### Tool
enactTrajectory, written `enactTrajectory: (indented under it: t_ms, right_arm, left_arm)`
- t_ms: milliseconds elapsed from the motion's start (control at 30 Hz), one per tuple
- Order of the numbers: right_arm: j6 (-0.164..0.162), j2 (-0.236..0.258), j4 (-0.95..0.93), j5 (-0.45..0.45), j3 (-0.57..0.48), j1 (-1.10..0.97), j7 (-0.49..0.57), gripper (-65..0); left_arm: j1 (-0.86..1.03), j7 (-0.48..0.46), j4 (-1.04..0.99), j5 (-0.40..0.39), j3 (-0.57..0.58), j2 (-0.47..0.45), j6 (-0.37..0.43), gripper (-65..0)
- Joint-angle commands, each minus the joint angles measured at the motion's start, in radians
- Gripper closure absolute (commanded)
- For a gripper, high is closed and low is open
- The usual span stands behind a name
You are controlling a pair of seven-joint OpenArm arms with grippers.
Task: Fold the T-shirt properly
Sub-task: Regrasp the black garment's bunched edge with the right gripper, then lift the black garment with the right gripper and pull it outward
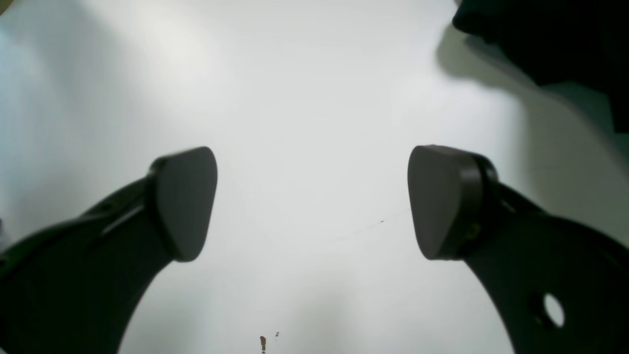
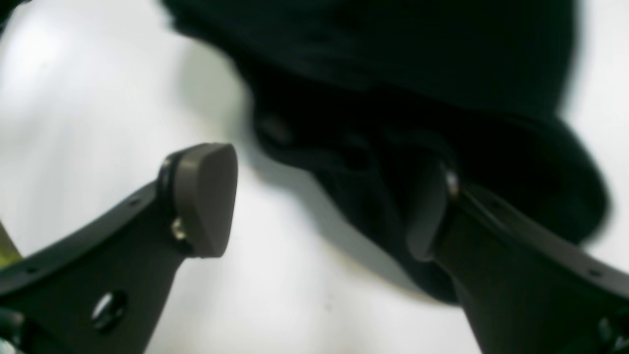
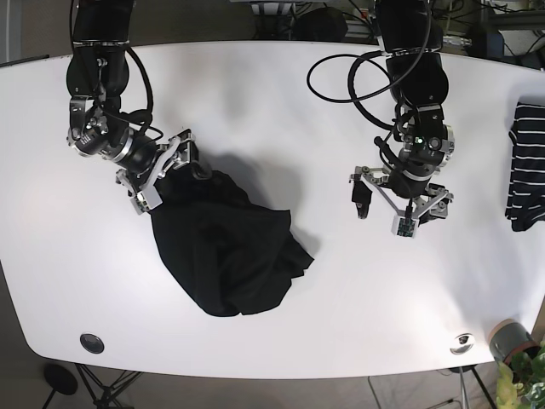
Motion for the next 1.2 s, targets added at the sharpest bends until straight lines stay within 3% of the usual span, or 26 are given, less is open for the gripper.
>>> enactTrajectory:
  t_ms: [0, 200, 300, 1067, 1167]
  right_arm:
    - [0.001, 0.000, 0.016, -0.049, -0.018, 0.018, 0.025, -46.8]
    - [0.001, -0.024, 0.015, -0.273, -0.097, 0.018, 0.120, -46.8]
    - [0.001, -0.024, 0.000, -0.334, -0.136, 0.016, 0.140, -46.8]
    - [0.001, -0.023, -0.205, -0.336, -0.146, 0.018, 0.318, -46.5]
    - [0.001, -0.023, -0.205, -0.336, -0.146, 0.018, 0.319, -41.2]
  left_arm:
    - [-0.018, -0.026, 0.015, -0.008, 0.000, -0.004, 0.004, -56.7]
    - [-0.016, -0.026, 0.015, -0.008, 0.000, -0.006, 0.004, -56.7]
    - [-0.016, -0.026, 0.015, -0.008, -0.005, -0.006, 0.004, -56.7]
    - [-0.016, -0.026, 0.015, -0.008, -0.002, -0.006, 0.004, -56.7]
    - [-0.016, -0.026, 0.015, -0.008, -0.002, -0.006, 0.004, -56.7]
